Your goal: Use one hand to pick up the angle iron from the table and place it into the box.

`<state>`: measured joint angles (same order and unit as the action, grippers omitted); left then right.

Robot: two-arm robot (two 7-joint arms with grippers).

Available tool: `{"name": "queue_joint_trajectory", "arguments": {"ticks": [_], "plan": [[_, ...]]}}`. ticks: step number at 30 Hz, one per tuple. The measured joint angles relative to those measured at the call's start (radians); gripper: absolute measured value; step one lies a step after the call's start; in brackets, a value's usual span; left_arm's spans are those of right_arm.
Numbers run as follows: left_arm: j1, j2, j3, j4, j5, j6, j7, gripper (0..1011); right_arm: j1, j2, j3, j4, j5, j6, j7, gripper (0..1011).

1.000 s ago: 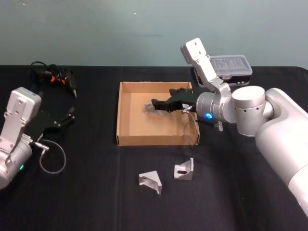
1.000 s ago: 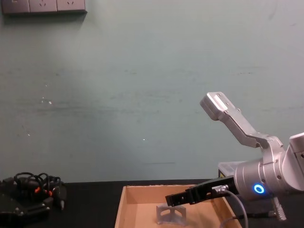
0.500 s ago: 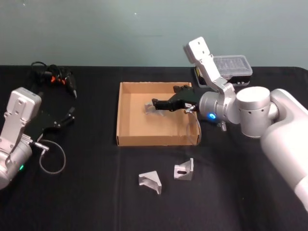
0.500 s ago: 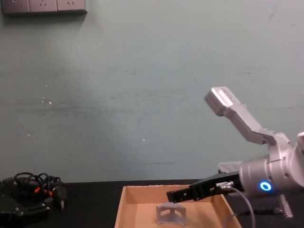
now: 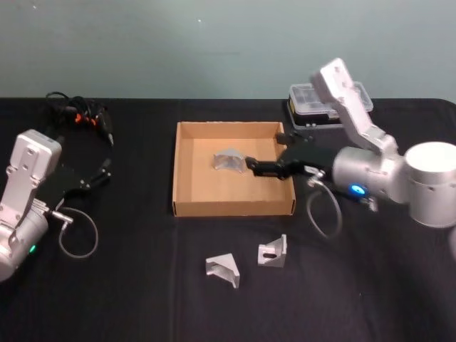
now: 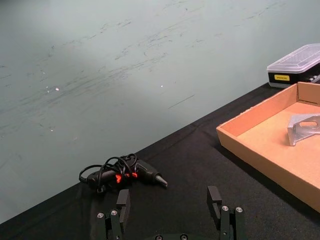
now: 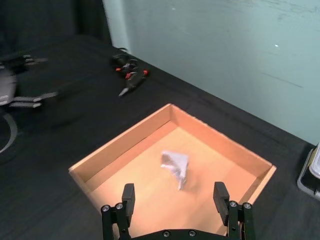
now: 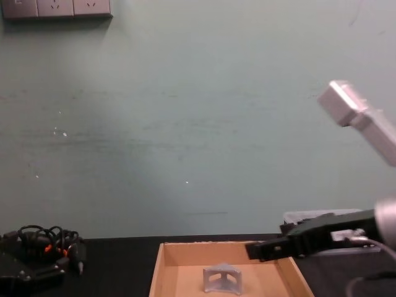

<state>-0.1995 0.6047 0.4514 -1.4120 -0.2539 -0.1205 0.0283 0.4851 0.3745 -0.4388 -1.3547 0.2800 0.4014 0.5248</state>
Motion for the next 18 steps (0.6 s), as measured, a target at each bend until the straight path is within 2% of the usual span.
{"name": "queue_joint_trajectory", "arguments": {"ticks": [1, 2, 5, 8, 10, 11, 15, 17, 18], "plan": [[0.0, 0.0, 0.0, 0.0, 0.0, 0.0, 0.0, 1011, -0.013, 0.014, 0.005, -0.022, 0.007, 0.004, 0.004, 1003], [0.0, 0.0, 0.0, 0.0, 0.0, 0.0, 0.0, 1011, -0.041, 0.044, 0.015, -0.067, 0.021, 0.011, 0.013, 1003], [0.0, 0.0, 0.0, 0.0, 0.0, 0.0, 0.0, 1011, -0.08, 0.088, 0.029, -0.124, 0.041, 0.018, 0.03, 1003], [0.0, 0.0, 0.0, 0.0, 0.0, 0.0, 0.0, 1011, -0.154, 0.171, 0.053, -0.216, 0.073, 0.013, 0.066, 1003], [0.0, 0.0, 0.0, 0.0, 0.0, 0.0, 0.0, 1011, -0.18, 0.2, 0.059, -0.243, 0.081, -0.001, 0.081, 1003], [0.0, 0.0, 0.0, 0.0, 0.0, 0.0, 0.0, 1011, -0.205, 0.231, 0.06, -0.265, 0.088, -0.02, 0.104, 1003], [0.0, 0.0, 0.0, 0.0, 0.0, 0.0, 0.0, 1011, -0.256, 0.298, 0.058, -0.295, 0.107, -0.072, 0.163, 1003], [0.0, 0.0, 0.0, 0.0, 0.0, 0.0, 0.0, 1011, -0.28, 0.325, 0.055, -0.303, 0.117, -0.097, 0.188, 1003], [0.0, 0.0, 0.0, 0.0, 0.0, 0.0, 0.0, 1011, -0.28, 0.325, 0.055, -0.303, 0.117, -0.097, 0.188, 1003]]}}
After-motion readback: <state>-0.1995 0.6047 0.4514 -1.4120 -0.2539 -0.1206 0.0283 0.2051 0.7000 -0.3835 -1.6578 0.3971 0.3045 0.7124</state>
